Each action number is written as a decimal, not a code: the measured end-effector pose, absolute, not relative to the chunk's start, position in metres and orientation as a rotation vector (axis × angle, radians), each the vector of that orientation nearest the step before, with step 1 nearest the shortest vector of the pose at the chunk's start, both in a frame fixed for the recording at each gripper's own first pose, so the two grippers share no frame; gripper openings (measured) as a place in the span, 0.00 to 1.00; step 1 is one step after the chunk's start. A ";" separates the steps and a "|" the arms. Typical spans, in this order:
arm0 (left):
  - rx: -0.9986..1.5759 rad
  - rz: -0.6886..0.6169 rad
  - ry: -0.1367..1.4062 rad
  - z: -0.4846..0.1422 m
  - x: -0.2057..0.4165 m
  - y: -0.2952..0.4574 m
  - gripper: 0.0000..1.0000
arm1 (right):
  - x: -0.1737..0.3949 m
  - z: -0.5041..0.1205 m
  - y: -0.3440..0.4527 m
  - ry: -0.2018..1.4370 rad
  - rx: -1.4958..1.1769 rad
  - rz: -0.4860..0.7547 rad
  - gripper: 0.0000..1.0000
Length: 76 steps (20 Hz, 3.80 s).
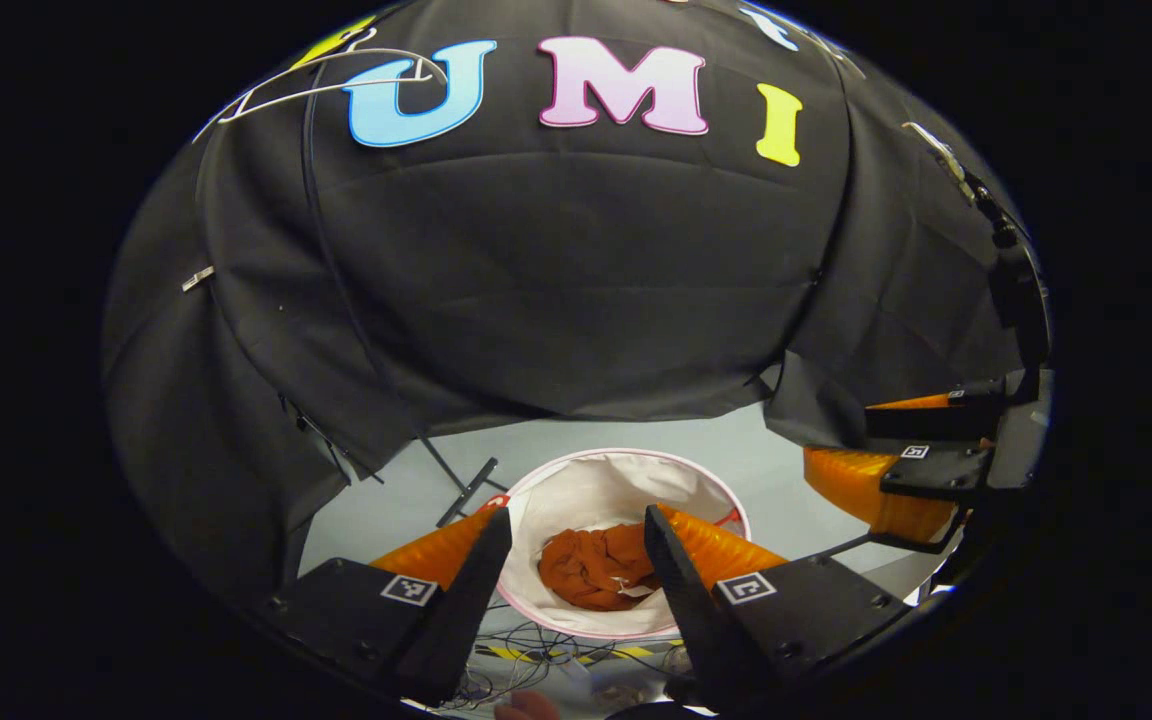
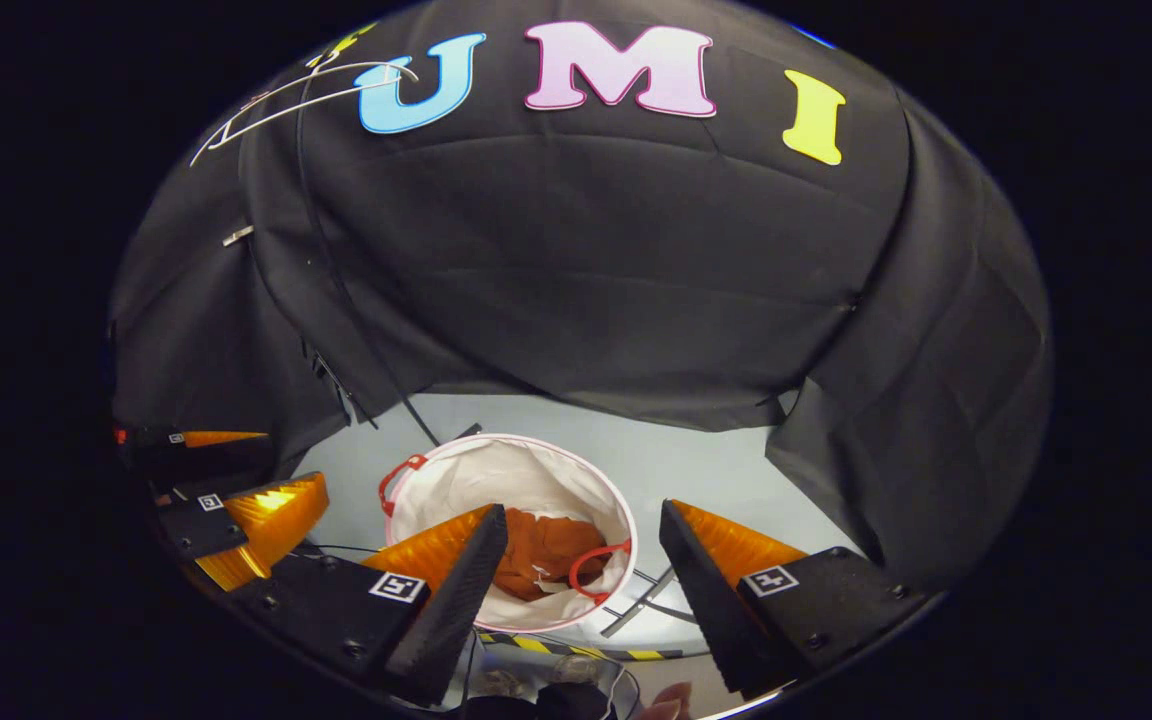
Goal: Grasp the clothes on the hanger with both hands and then place them into the laundry hamper below.
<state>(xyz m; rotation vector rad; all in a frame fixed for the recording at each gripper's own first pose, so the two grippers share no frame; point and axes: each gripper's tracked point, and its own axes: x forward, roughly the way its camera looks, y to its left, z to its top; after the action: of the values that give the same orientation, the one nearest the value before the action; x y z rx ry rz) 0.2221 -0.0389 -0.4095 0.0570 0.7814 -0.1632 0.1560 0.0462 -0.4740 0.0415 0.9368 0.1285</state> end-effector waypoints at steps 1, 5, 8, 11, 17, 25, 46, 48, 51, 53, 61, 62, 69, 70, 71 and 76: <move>0.062 -0.165 0.764 -0.402 0.219 -0.038 0.88 | 0.156 -0.463 0.045 0.913 0.035 0.124 0.99; 0.088 -0.162 0.658 -0.352 0.208 -0.031 0.95 | 0.159 -0.404 0.046 0.781 0.073 0.092 0.98; 0.106 -0.137 0.585 -0.312 0.194 -0.020 0.95 | 0.157 -0.355 0.047 0.701 0.082 0.081 0.99; 0.071 -0.136 0.499 -0.257 0.178 -0.019 0.95 | 0.153 -0.298 0.044 0.603 0.083 0.064 0.98; -0.016 -0.099 0.311 -0.140 0.150 0.001 0.95 | 0.123 -0.176 0.036 0.400 0.118 0.024 0.98; -0.030 -0.099 0.107 -0.028 0.107 0.013 0.95 | 0.086 -0.057 0.035 0.221 0.128 -0.009 0.98; 0.000 0.010 -0.044 0.054 0.029 0.008 0.95 | 0.026 0.059 0.000 -0.032 0.103 -0.015 1.00; 0.003 0.022 -0.056 0.052 0.025 0.009 0.94 | 0.025 0.058 -0.002 -0.038 0.114 -0.012 1.00; 0.004 0.016 -0.062 0.054 0.022 0.007 0.95 | 0.023 0.058 -0.007 -0.048 0.116 -0.015 0.97; 0.004 0.017 -0.058 0.054 0.021 0.006 0.95 | 0.022 0.056 -0.007 -0.049 0.111 -0.013 0.97; -0.023 -0.002 -0.041 0.052 0.020 -0.001 0.95 | 0.021 0.051 -0.001 -0.040 0.086 -0.006 0.98; -0.024 -0.006 -0.040 0.051 0.021 -0.003 0.95 | 0.020 0.051 -0.001 -0.039 0.087 -0.006 0.98; -0.002 -0.009 -0.039 0.050 0.021 -0.007 0.95 | 0.018 0.051 -0.003 -0.039 0.091 -0.004 0.97; -0.003 -0.010 -0.035 0.049 0.021 -0.008 0.95 | 0.018 0.050 -0.003 -0.037 0.091 -0.004 0.97; -0.003 -0.013 -0.033 0.049 0.020 -0.008 0.95 | 0.018 0.050 -0.002 -0.036 0.089 -0.003 0.97; -0.003 -0.018 -0.019 0.046 0.023 -0.009 0.95 | 0.020 0.049 0.001 -0.028 0.097 -0.003 0.97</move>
<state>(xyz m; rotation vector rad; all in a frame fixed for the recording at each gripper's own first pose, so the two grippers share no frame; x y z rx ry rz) 0.0233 -0.0093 0.0462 -0.0026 -0.0187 -0.0184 0.0198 0.0006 0.0485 0.0966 -0.0285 -0.0031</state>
